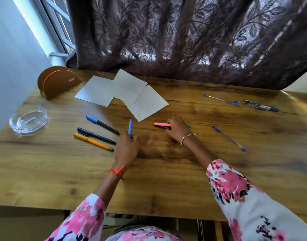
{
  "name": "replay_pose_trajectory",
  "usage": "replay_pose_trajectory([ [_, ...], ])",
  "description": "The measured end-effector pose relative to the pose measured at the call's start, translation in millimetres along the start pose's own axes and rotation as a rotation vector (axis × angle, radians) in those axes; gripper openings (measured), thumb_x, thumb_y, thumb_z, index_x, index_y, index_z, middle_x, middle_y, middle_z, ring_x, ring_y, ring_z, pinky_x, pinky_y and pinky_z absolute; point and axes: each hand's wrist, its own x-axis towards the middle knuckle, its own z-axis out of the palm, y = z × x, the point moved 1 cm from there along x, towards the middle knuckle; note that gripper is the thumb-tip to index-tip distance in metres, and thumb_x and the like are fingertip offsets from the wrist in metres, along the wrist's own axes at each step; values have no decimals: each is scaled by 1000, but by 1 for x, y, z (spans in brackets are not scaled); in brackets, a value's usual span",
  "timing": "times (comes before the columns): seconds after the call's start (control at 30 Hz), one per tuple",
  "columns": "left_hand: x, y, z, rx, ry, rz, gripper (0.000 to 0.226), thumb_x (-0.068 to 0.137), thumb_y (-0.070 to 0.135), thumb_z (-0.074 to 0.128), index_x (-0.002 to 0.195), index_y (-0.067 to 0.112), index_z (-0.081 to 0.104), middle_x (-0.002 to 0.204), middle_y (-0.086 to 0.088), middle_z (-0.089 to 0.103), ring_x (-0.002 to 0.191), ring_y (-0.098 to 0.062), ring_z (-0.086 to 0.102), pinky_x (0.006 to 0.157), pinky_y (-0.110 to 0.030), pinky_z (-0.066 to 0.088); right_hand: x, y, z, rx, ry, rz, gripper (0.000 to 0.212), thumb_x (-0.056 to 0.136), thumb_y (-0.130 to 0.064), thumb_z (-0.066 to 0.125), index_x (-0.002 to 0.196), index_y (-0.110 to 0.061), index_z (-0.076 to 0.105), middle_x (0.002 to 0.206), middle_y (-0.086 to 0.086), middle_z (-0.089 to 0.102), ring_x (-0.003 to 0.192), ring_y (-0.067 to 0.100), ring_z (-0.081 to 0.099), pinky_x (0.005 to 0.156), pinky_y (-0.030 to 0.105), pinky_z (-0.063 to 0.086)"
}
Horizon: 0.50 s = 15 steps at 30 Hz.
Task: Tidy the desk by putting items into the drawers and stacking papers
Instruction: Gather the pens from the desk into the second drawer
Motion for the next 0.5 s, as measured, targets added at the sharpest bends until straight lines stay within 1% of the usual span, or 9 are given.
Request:
replay_pose_trajectory([
  [0.07, 3, -4, -8, -20, 15, -11, 21, 87, 14, 53, 98, -4, 56, 88, -17, 57, 70, -23, 55, 60, -34, 51, 0, -3, 2, -33, -29, -13, 26, 88, -14, 48, 107, 3, 53, 114, 19, 55, 109, 32, 48, 87, 35, 39],
  [0.1, 5, -6, -12, -29, 16, -18, 19, 87, 12, 54, 97, -4, 58, 87, -16, 57, 68, -20, 54, 57, -29, 48, 0, -5, 3, -41, -39, -13, 27, 88, -15, 47, 108, 3, 51, 113, 20, 56, 107, 33, 50, 82, 36, 40],
  [0.13, 5, -7, -15, -42, 12, -25, 18, 86, 12, 56, 95, -3, 59, 86, -16, 58, 68, -20, 54, 56, -27, 47, -1, -7, 2, -34, -44, -4, 27, 89, -16, 46, 108, 3, 49, 111, 21, 56, 103, 34, 52, 75, 36, 39],
  [0.2, 6, -7, -19, -74, 3, -30, 15, 85, 10, 56, 93, -2, 60, 86, -17, 58, 72, -22, 55, 61, -32, 48, -2, -8, -1, 18, -38, 16, 24, 91, -18, 43, 107, 0, 47, 103, 20, 58, 91, 34, 55, 65, 34, 36],
  [0.27, 5, -5, -18, -121, -33, -40, 12, 86, 9, 55, 91, 0, 59, 82, -15, 57, 68, -20, 53, 61, -32, 48, -3, -8, -3, 105, -27, 33, 15, 92, -18, 42, 98, -5, 46, 88, 15, 52, 76, 30, 50, 60, 31, 33],
  [0.3, 5, -4, -15, -155, -64, -42, 11, 87, 10, 55, 91, 1, 60, 79, -13, 56, 65, -19, 52, 61, -32, 47, -4, -7, -5, 175, -23, 51, 10, 92, -18, 42, 90, -8, 44, 82, 11, 49, 69, 27, 47, 55, 30, 31],
  [0.37, 4, 1, -7, -215, -147, -48, 13, 89, 14, 52, 88, 3, 60, 71, -10, 53, 61, -20, 50, 62, -36, 47, -10, -2, -7, 414, -44, 120, 17, 92, -18, 41, 76, -12, 42, 68, 4, 48, 53, 21, 48, 50, 29, 33],
  [0.43, 3, 12, 6, -256, -246, -64, 16, 91, 14, 51, 81, 5, 59, 65, -7, 52, 58, -22, 50, 63, -38, 47, -23, 6, -11, 730, -95, 204, 21, 93, -14, 40, 73, -12, 46, 60, 2, 51, 42, 12, 50, 52, 30, 41],
  [0.5, -3, 28, 21, -343, -362, -116, 18, 92, 10, 50, 76, 6, 57, 65, -8, 53, 57, -22, 52, 61, -36, 48, -40, 17, -18, 1002, -126, 285, 22, 94, -10, 40, 76, -9, 53, 61, 5, 56, 41, 11, 53, 53, 28, 46],
])
